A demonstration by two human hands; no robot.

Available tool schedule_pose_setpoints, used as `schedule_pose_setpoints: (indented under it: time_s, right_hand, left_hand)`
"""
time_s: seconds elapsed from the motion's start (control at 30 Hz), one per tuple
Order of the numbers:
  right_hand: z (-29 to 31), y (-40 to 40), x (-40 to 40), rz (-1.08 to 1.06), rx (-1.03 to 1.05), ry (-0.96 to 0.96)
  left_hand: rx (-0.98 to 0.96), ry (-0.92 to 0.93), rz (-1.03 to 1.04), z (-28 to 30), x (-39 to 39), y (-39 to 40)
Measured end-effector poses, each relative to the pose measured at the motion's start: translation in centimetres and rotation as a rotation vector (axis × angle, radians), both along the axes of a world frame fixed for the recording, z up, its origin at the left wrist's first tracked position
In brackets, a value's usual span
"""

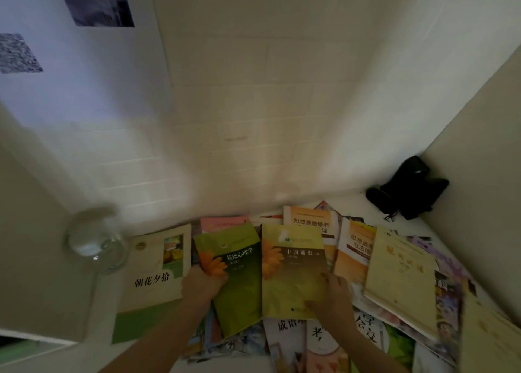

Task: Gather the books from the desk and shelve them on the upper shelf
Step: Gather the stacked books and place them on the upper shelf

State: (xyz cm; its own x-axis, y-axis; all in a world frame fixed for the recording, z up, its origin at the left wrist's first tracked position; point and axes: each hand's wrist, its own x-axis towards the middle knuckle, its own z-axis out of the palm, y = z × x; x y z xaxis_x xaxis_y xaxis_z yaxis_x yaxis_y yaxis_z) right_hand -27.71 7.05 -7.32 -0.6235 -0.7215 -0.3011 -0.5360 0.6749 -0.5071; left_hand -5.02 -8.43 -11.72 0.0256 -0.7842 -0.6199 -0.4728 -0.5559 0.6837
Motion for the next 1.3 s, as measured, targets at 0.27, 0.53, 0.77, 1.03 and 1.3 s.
schedule_pose_setpoints:
  time_s: [0.27,0.53,0.77,1.03,1.3]
  right_hand:
    - [-0.6,1.3,0.5,0.012,-0.112,0.038]
    - [0.3,1.1,1.0,-0.021,-0.15,-0.094]
    - [0.0,0.7,0.1,-0.145,-0.165,-0.232]
    - [0.3,0.6,-1.2,-0.21,-0.217,-0.363]
    - [0.7,0.2,-1.0,-0.286,-0.233,-0.364]
  left_hand:
    - [-0.346,-0.24,-0.103,3.1,-2.0,3.6]
    - [-0.428,0.04,-0.061,6.3,-1.8,3.8]
    - [-0.791,0.021,-0.315,17.2,-3.1,0.1]
    - [-0.192,0.548,-0.249,10.3,-7.6,0.6]
    - [-0.227,0.098,-0.392,1.6,-7.9,1.1]
